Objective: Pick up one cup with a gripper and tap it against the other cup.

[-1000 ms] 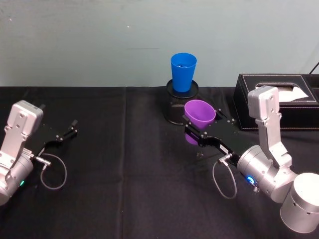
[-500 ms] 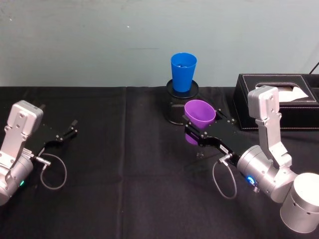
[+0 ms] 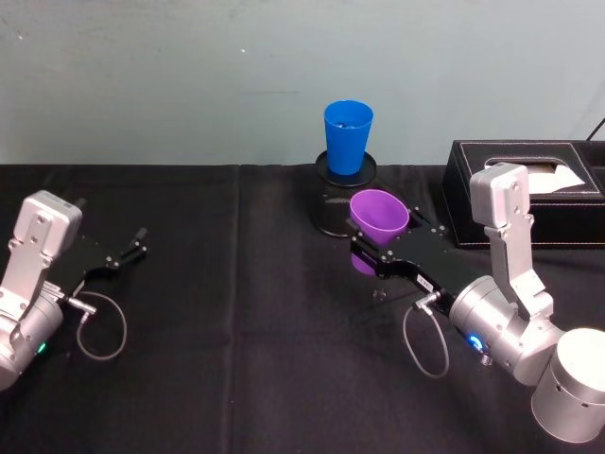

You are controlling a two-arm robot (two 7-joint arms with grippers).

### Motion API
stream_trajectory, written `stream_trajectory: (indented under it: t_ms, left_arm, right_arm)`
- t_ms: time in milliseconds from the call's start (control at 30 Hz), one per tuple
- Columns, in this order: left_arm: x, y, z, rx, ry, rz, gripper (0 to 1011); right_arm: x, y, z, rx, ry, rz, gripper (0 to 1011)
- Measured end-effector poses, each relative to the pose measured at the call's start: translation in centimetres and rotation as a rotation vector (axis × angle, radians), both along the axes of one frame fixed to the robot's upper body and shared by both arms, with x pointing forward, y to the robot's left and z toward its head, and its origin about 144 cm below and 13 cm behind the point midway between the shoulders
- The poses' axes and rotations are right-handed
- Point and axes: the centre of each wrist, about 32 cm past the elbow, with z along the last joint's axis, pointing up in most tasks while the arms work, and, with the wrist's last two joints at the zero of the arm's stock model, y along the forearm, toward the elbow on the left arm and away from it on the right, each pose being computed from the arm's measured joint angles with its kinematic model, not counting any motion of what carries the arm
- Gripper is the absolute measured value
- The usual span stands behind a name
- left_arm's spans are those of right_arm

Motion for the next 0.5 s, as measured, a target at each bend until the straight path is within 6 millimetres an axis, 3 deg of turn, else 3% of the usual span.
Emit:
stream_trajectory:
  t_ms: [500]
  left_arm:
    - [0.00,0.00,0.00,0.000,0.000,0.000,1000]
  right_arm:
    - [0.00,0.00,0.00,0.000,0.000,0.000,722]
